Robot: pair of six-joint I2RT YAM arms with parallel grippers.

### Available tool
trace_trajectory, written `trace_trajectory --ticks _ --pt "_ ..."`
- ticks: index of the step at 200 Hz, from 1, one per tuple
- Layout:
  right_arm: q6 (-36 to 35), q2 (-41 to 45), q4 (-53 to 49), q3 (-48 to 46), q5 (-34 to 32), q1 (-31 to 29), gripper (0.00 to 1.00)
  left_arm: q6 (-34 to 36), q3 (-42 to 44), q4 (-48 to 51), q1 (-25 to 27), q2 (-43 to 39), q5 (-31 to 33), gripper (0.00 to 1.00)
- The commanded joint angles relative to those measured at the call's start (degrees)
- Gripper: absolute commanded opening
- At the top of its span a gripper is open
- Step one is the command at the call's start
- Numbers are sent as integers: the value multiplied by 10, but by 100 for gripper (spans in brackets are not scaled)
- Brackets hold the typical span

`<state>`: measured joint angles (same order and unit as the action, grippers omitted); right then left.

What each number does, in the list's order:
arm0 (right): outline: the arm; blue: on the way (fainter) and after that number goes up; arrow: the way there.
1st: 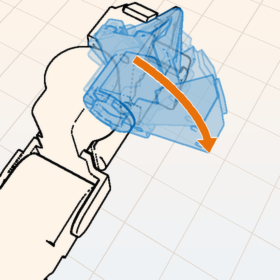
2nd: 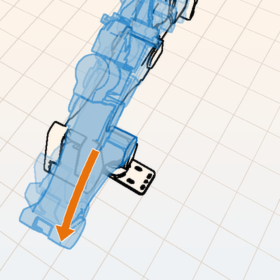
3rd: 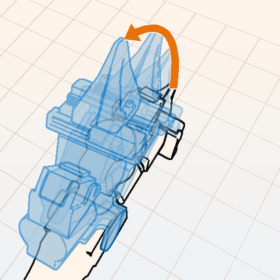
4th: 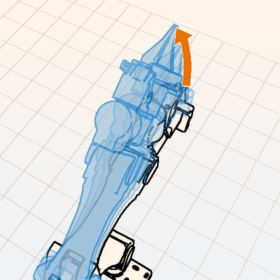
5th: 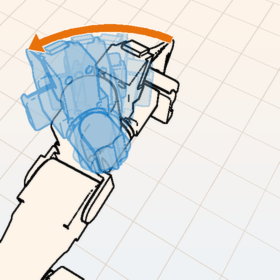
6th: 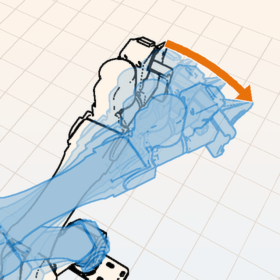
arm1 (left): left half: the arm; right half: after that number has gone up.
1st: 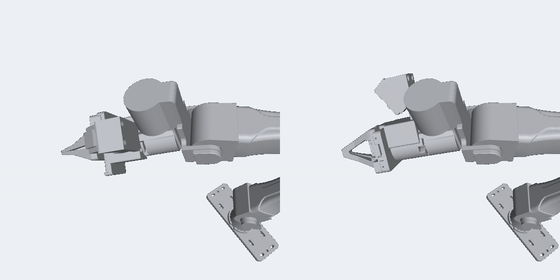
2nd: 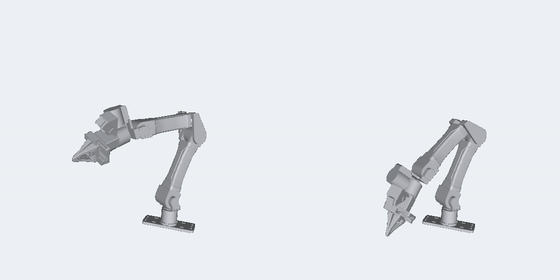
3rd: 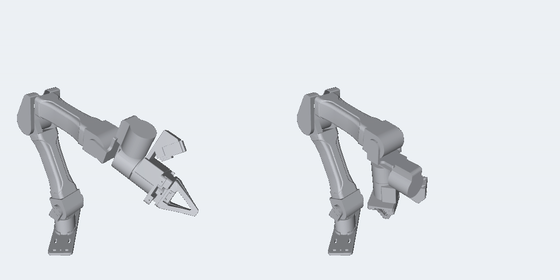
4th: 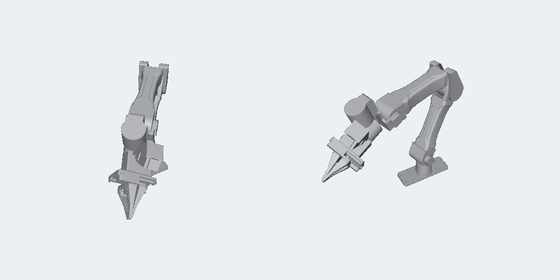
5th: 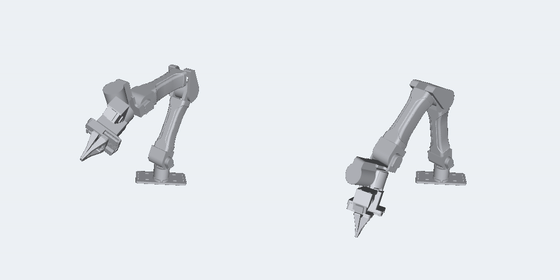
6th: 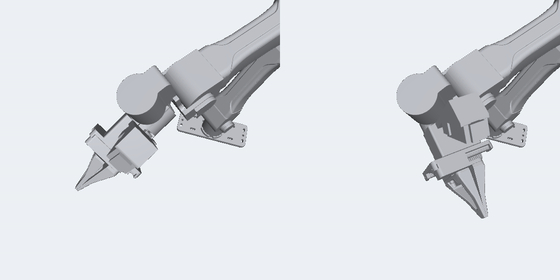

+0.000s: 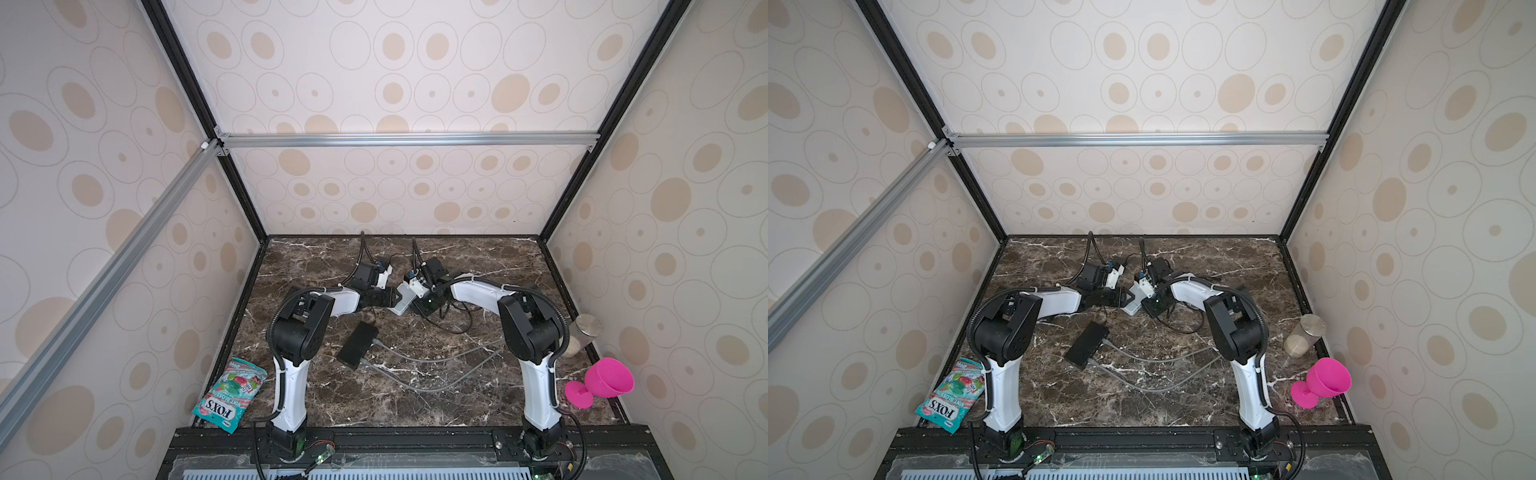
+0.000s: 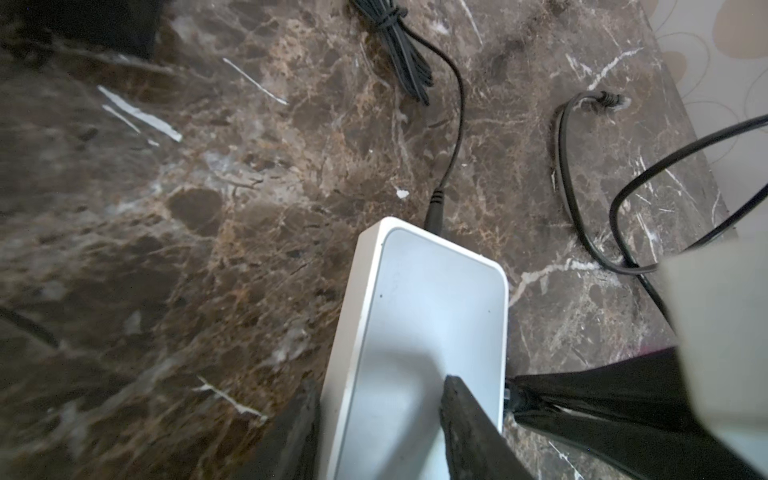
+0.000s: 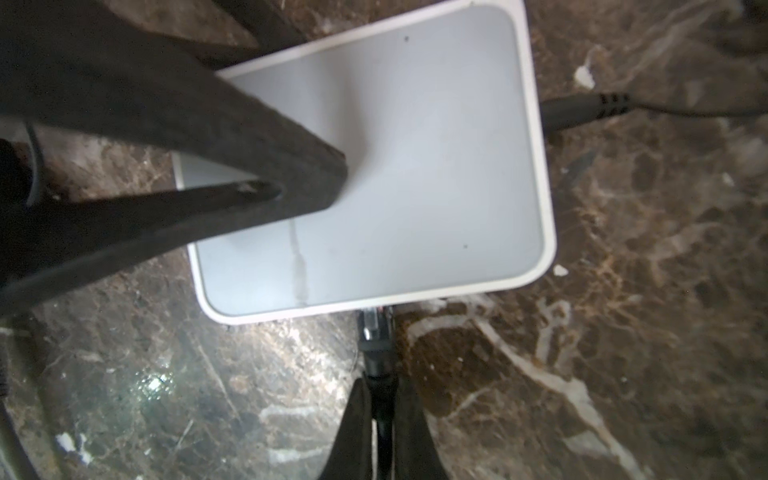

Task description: Insert the plug into the switch port

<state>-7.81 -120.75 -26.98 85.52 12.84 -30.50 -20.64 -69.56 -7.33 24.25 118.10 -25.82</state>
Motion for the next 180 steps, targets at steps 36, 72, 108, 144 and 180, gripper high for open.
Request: trace_trajectory --ticks 36,72,108,144,180 --pt "-44 -11 28 8 8 -19 0 29 -8 36 4 37 -31 45" --pt "-55 -16 43 26 0 -21 0 61 -12 39 15 47 -76 42" --pt "-63 -25 40 61 9 -21 0 83 -22 62 25 61 -96 41" --pt "-57 -36 38 100 10 -22 0 89 -30 75 34 70 -93 40" --pt "-43 -39 27 146 18 -22 0 92 -32 84 35 68 -82 40"
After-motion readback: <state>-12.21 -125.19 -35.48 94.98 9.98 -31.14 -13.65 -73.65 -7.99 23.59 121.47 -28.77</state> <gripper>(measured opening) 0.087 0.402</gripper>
